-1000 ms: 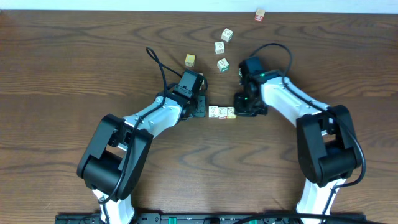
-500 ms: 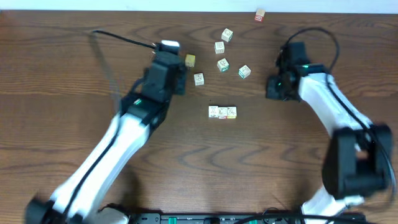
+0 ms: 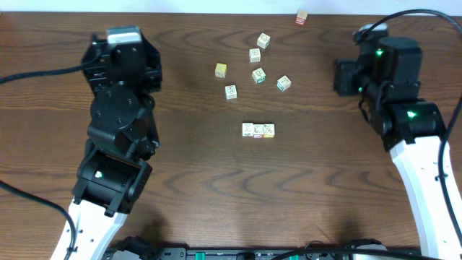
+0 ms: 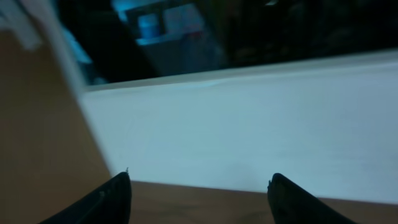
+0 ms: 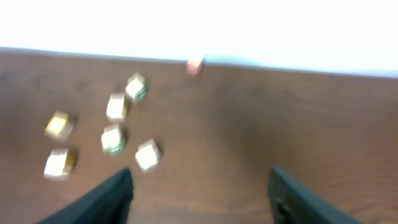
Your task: Lift 3 blocks
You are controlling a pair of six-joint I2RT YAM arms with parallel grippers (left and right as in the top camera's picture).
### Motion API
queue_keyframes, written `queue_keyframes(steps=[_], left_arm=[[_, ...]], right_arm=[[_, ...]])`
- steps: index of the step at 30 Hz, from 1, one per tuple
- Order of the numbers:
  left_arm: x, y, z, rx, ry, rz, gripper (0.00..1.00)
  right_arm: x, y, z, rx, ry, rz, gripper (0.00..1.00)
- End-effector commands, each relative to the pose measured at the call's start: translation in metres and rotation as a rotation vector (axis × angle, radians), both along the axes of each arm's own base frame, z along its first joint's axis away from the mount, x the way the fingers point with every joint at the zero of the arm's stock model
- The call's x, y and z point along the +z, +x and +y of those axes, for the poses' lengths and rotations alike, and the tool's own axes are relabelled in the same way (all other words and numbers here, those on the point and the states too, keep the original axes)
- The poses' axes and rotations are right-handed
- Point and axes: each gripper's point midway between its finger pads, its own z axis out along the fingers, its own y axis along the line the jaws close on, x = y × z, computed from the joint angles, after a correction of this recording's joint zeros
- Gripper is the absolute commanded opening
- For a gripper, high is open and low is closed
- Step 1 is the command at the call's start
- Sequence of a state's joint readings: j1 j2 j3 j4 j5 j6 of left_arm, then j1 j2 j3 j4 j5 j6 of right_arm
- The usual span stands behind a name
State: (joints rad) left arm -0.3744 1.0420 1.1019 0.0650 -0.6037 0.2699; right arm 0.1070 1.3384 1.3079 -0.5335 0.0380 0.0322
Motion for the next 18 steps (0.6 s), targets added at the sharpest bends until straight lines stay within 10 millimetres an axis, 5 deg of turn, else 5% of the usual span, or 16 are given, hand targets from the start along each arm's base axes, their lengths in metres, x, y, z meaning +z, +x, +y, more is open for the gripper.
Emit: queue_keyframes(steps=[1,4,8,12,18], left_arm=[[-0.001,-0.003,0.024,0.127,0.219,0.093,0.73],[-0.006,-0.011,0.043,0.214,0.253,0.141,0.74],[-0.011,-0.025,0.053,0.21,0.218,0.166,0.74],[-0.016,-0.055,0.047,0.07,0.233,0.21,0.74],[-0.01,-0.112,0.066,0.026,0.139,0.156,0.74]], right_arm=[[0.034,0.006,-0.035,-0.172,-0.096,-0.132,0.84],[0.043,0.006,-0.048,-0.24,-0.138,-0.16,0.99],[0.039,-0.004,-0.032,-0.148,-0.155,-0.132,0.99],[0.07,-0.029,0.002,-0.001,-0.08,-0.21,0.99],[0.105,-0.071,0.0,0.007,-0.062,-0.306,0.99]])
